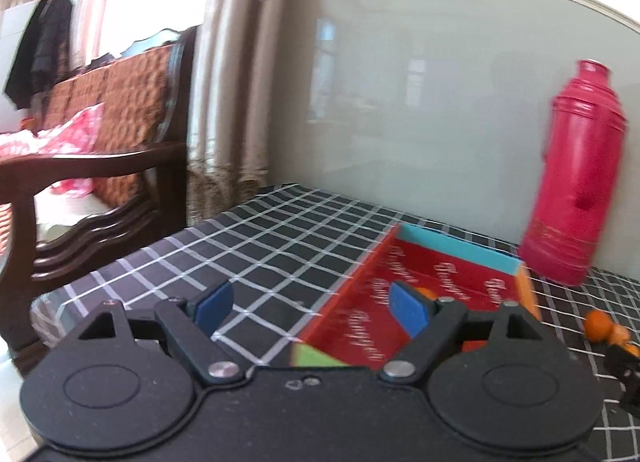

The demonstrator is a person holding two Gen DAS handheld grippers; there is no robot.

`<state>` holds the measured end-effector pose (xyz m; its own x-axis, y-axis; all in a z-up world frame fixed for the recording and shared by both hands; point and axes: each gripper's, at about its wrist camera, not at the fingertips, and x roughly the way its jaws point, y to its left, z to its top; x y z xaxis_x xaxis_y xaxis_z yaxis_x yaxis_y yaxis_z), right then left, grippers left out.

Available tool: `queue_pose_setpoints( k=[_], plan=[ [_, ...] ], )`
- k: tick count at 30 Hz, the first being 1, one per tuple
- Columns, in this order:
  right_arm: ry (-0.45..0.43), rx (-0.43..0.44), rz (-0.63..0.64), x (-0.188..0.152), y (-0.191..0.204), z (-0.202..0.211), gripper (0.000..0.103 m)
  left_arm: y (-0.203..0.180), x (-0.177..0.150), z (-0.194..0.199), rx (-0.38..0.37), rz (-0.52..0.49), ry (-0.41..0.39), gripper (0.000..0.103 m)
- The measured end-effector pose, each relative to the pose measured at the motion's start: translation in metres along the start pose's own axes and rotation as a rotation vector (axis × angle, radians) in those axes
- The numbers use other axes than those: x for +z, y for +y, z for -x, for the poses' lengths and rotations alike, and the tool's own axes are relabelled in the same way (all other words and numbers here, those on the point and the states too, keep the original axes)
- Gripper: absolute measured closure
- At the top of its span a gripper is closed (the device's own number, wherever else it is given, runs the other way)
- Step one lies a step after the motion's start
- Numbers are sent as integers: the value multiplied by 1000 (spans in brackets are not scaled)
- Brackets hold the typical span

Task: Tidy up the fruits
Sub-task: 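Reach the left gripper to an orange and close on it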

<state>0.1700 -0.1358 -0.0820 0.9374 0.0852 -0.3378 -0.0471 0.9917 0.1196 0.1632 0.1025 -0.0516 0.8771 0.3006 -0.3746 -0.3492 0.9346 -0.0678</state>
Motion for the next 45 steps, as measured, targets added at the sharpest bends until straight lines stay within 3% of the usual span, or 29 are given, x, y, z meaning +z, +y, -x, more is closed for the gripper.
queue_pose_setpoints(
  k=[11, 21, 34, 40, 45],
  plan=[
    [72, -250, -71, -5, -65, 10, 0, -81, -14, 9, -196, -122, -5, 25],
    [51, -470, -108, -7, -114, 29, 0, -150, -39, 11, -363, -251, 32, 25],
    [-3, -558, -106, -10, -146, 60, 0, -233, -66, -3, -548, -357, 100, 43],
    [-39, -676, -97, -12, -157, 69, 0, -265, -74, -13, -584, -397, 114, 47],
    [-35, -661, -118, -11, -164, 73, 0, -279, -76, -26, -607, -380, 171, 59]
  ],
)
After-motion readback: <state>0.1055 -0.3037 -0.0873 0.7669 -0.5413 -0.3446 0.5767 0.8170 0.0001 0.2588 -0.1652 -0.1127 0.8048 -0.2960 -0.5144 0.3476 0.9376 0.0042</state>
